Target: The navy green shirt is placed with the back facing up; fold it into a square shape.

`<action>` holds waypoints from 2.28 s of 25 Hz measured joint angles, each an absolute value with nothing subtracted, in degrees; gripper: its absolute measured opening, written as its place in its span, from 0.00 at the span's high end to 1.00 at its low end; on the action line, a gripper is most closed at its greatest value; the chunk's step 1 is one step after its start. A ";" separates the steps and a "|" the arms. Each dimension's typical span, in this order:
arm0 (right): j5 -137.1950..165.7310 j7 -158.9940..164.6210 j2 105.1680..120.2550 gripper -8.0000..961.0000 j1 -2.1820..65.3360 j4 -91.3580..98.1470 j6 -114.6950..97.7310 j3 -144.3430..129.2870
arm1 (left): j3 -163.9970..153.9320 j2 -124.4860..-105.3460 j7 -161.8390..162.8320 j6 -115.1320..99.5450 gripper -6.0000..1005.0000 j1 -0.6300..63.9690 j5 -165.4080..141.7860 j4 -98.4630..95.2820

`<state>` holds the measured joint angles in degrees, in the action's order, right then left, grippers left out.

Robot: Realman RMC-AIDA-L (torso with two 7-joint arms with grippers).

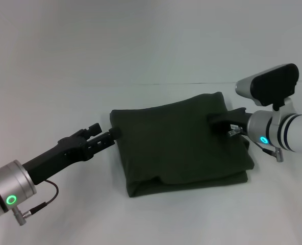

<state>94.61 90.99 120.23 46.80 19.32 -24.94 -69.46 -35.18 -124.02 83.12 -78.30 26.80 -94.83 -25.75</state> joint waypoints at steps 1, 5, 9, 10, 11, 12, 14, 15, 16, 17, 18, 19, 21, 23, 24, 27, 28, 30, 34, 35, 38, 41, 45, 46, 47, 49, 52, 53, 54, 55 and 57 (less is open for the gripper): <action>94.52 90.92 120.24 0.98 46.45 19.60 -24.89 -69.39 | -35.22 -124.02 83.12 -78.25 0.08 26.80 -94.83 -25.75; 94.31 90.78 120.30 0.98 44.63 22.08 -24.78 -69.11 | -35.28 -124.01 83.19 -77.86 0.08 26.88 -94.83 -25.75; 92.19 90.96 120.32 0.98 41.89 25.25 -25.08 -69.08 | -35.31 -124.01 83.54 -76.73 0.08 27.31 -94.83 -25.74; 91.28 91.00 120.20 0.98 41.26 25.93 -25.20 -69.06 | -35.32 -124.01 83.58 -76.50 0.08 27.47 -94.83 -25.71; 90.61 91.03 120.05 0.98 40.59 26.57 -25.51 -68.98 | -35.33 -124.01 83.62 -76.39 0.08 27.63 -94.82 -25.66; 89.89 91.08 119.90 0.98 39.73 27.36 -26.17 -68.72 | -35.33 -124.01 83.71 -76.25 0.08 27.80 -94.77 -25.56; 89.01 91.22 119.70 0.98 37.90 29.51 -28.78 -67.27 | -35.33 -124.01 84.12 -75.81 0.08 28.27 -94.60 -25.32; 88.82 91.29 119.63 0.98 37.07 30.54 -30.66 -66.29 | -35.33 -123.99 84.60 -75.22 0.08 28.83 -94.52 -25.15; 88.71 91.35 119.52 0.98 36.03 31.77 -33.64 -64.71 | -35.34 -123.97 84.98 -74.81 0.08 29.26 -94.52 -25.07; 88.74 91.42 119.31 0.98 35.48 32.42 -36.35 -63.30 | -35.63 -123.95 85.75 -73.92 0.08 29.77 -94.62 -25.00; 88.81 91.51 118.98 0.98 35.03 32.91 -39.62 -61.89 | -36.23 -123.92 86.77 -72.68 0.08 30.46 -94.77 -24.94; 88.93 91.61 118.57 0.98 34.81 32.96 -42.62 -60.78 | -36.94 -123.90 87.81 -71.49 0.08 31.06 -94.83 -24.91; 89.11 92.03 117.63 0.98 34.53 32.90 -47.41 -59.59 | -38.61 -123.89 89.55 -69.41 0.08 32.03 -94.86 -24.88; 89.17 93.41 116.58 0.94 33.88 33.00 -52.24 -59.30 | -39.70 -123.93 90.64 -67.63 0.08 32.98 -94.87 -24.65; 89.17 94.38 116.07 0.90 33.48 33.27 -53.93 -59.28 | -40.03 -123.95 90.89 -66.91 0.08 33.34 -94.88 -24.41; 89.28 98.44 114.46 0.79 32.39 34.19 -56.97 -59.27 | -40.45 -123.95 91.28 -65.11 0.08 34.39 -94.87 -23.53; 89.42 99.92 113.77 0.75 32.10 34.40 -57.51 -59.27 | -40.47 -123.95 91.56 -64.57 0.08 34.60 -94.87 -23.48; 90.02 102.73 112.57 0.71 31.76 34.54 -58.27 -59.23 | -40.53 -123.94 92.43 -63.28 0.08 34.96 -94.87 -23.47; 91.45 106.50 110.71 0.62 31.23 34.69 -60.57 -58.52 | -41.82 -123.86 94.53 -60.78 0.08 35.49 -94.91 -23.46; 91.73 107.07 110.40 0.60 31.08 34.72 -61.27 -58.12 | -42.24 -123.84 94.84 -60.43 0.08 35.59 -94.92 -23.46; 94.21 110.35 109.67 0.53 30.95 34.81 -62.36 -56.81 | -42.95 -123.88 95.14 -59.84 0.08 35.79 -94.93 -23.46; 99.67 116.43 108.60 0.38 31.62 35.15 -62.54 -56.21 | -42.99 -123.96 95.17 -59.18 0.08 35.84 -94.93 -23.47; 105.85 122.75 108.16 0.20 32.13 36.40 -62.89 -55.90 | -42.98 -124.00 95.18 -58.08 0.08 35.90 -94.93 -23.67; 106.68 123.65 108.14 0.16 32.15 36.56 -63.13 -55.60 | -42.98 -124.00 95.18 -57.80 0.08 35.94 -94.93 -23.71; 108.05 125.16 108.12 0.13 32.26 36.64 -63.69 -55.03 | -42.98 -124.01 95.18 -57.47 0.08 35.98 -94.92 -23.77; 108.82 125.93 108.11 0.06 32.39 36.54 -63.94 -54.90 | -42.97 -124.01 95.19 -57.09 0.08 36.01 -94.92 -23.81; 110.93 127.48 108.21 0.06 33.11 35.91 -64.22 -55.09 | -42.93 -124.02 95.19 -57.65 0.08 35.80 -94.71 -23.93; 112.10 127.99 108.36 0.06 33.55 35.45 -64.36 -55.21 | -42.83 -124.02 95.19 -58.29 0.08 35.53 -94.58 -24.09; 113.37 128.48 108.51 0.06 34.18 34.73 -64.51 -55.19 | -42.62 -124.02 95.15 -59.32 0.08 35.11 -94.44 -24.39; 114.57 128.81 108.67 0.06 34.79 33.83 -64.63 -55.13 | -42.47 -124.02 95.06 -60.51 0.08 34.60 -94.38 -24.91; 116.11 129.19 108.83 0.06 36.08 31.76 -64.71 -55.03 | -42.27 -124.02 94.73 -63.75 0.08 33.13 -94.27 -26.55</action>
<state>116.12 129.19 108.83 36.08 31.76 -64.71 -55.03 -42.27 -124.02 94.73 -63.75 33.13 -94.27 -26.55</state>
